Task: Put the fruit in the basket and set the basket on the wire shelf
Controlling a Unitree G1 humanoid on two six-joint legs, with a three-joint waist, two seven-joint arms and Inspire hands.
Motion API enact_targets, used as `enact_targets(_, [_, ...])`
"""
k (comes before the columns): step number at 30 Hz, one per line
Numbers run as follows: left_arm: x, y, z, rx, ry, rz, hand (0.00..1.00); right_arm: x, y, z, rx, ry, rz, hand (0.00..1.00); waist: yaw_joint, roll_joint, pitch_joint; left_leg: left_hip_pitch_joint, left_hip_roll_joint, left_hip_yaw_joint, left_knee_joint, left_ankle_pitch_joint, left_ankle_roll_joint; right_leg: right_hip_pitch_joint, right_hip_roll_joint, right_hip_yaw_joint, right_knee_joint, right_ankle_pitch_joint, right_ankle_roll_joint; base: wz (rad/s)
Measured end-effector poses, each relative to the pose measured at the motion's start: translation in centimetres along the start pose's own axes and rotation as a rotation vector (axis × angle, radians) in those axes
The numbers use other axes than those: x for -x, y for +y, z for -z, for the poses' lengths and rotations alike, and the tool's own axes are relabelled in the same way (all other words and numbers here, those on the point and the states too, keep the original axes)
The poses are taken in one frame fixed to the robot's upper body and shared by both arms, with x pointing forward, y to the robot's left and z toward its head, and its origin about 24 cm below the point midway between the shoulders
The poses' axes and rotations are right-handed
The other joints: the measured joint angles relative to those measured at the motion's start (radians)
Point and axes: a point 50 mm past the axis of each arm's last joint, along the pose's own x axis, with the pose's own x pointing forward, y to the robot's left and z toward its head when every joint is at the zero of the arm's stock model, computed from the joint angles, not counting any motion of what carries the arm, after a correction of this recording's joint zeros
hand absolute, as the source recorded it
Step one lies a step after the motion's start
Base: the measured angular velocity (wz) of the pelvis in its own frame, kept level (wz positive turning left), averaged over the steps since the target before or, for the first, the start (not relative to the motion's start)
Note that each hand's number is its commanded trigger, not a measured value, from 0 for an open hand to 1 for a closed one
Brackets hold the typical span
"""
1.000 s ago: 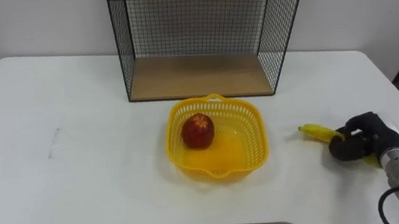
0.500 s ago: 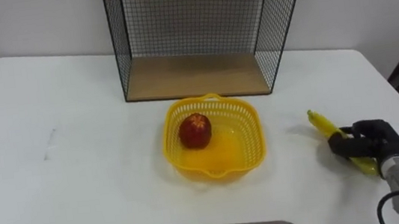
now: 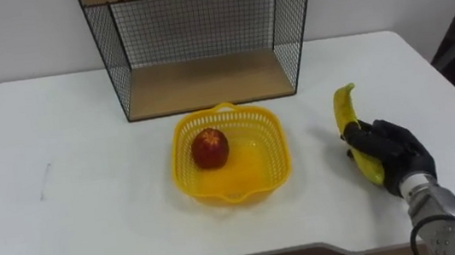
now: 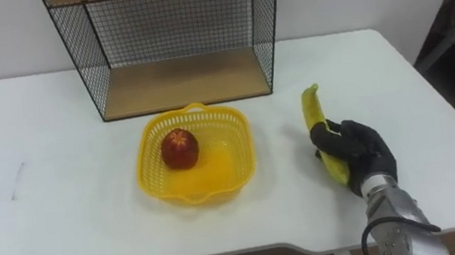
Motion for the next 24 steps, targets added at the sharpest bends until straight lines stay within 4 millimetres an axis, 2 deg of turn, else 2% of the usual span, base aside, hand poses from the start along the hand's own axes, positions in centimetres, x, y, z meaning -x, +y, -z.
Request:
enact_targets(1, [0.0, 0.0, 0.1, 0.001, 0.001, 0.000, 0.00, 0.0, 0.1, 0.0, 0.002, -0.001, -0.005, 1.00, 0.000, -0.004, 0.0021, 0.000, 0.000, 0.000, 0.000, 0.000, 0.000, 0.000, 0.000, 0.000, 0.000, 0.000, 0.000, -0.03])
enact_targets(2, [0.0, -0.1, 0.2, 0.001, 0.002, 0.001, 0.00, 0.0, 0.3, -0.1, 0.004, -0.005, -0.014, 1.00, 0.000, -0.001, -0.0003, 0.001, 0.000, 0.000, 0.000, 0.000, 0.000, 0.000, 0.000, 0.001, 0.000, 0.000, 0.000, 0.00])
enact_targets(10, [0.1, -0.1, 0.3, 0.001, 0.000, -0.001, 0.00, 0.0, 1.6, -1.5, 0.007, -0.064, -0.066, 1.00, 0.002, -0.018, -0.0014, 0.001, 0.002, 0.000, -0.004, 0.000, 0.000, 0.000, 0.000, 0.005, -0.003, 0.000, 0.001, 0.00])
enact_targets(14, [0.1, -0.1, 0.3, 0.003, 0.000, -0.002, 0.00, 0.1, 2.6, -2.6, 0.014, -0.111, -0.111, 1.00, 0.005, -0.037, -0.0016, -0.001, 0.002, 0.000, -0.007, 0.000, 0.000, 0.001, 0.000, 0.006, -0.002, 0.000, 0.001, 0.00])
enact_targets(17, [0.1, -0.1, 0.4, 0.006, 0.002, 0.000, 0.00, 0.1, 3.4, -2.6, 0.028, -0.112, -0.150, 1.00, 0.005, -0.046, -0.0006, -0.001, 0.003, 0.000, -0.009, 0.000, 0.000, 0.002, 0.000, 0.005, 0.000, 0.000, 0.001, 0.00])
enact_targets(19, [0.1, -0.1, 0.4, 0.006, 0.003, 0.001, 0.00, 0.2, 4.0, -2.7, 0.039, -0.113, -0.173, 1.00, 0.007, -0.047, 0.0001, -0.001, 0.003, 0.000, -0.008, 0.000, 0.000, 0.003, 0.000, 0.004, 0.000, 0.000, 0.001, 0.00])
enact_targets(24, [0.1, 0.0, 0.2, 0.004, -0.008, -0.002, 0.00, 0.8, 6.6, -4.4, 0.142, -0.200, -0.287, 1.00, 0.009, -0.035, 0.0050, -0.003, 0.003, -0.004, -0.005, 0.000, 0.000, 0.000, 0.000, 0.003, 0.005, 0.000, 0.001, 0.00])
